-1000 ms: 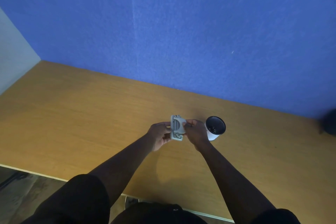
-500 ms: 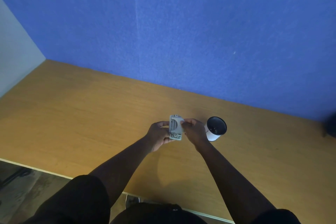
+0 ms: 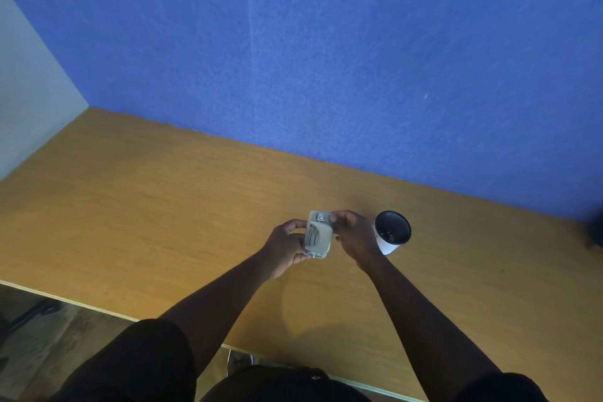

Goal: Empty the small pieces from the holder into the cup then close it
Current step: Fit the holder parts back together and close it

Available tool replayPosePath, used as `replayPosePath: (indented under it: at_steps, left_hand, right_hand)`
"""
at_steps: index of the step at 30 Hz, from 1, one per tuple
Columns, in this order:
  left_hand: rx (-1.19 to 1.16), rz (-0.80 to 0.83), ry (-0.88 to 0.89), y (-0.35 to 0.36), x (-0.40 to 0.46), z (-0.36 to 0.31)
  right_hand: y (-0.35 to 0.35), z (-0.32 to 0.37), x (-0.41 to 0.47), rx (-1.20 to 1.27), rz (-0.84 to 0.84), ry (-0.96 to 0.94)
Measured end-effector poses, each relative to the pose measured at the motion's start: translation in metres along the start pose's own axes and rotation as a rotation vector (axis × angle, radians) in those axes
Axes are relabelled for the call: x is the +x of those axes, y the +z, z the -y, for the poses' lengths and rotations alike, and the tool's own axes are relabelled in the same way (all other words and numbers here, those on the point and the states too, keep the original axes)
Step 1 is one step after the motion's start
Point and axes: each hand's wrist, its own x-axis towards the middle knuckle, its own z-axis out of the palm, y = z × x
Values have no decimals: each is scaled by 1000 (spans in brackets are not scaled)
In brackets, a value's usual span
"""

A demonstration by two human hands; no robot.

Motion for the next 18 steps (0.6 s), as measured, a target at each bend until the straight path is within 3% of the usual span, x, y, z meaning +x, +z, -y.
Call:
replayPosePath:
  at_steps: [6,18]
  left_hand:
    - [45,-31,72,-1,0,-10]
    - [304,-121,422,1,-6,-12]
  right_hand:
    - [4,1,-5,-22,-18,-66]
    - [6,4,-8,29,-32,-102]
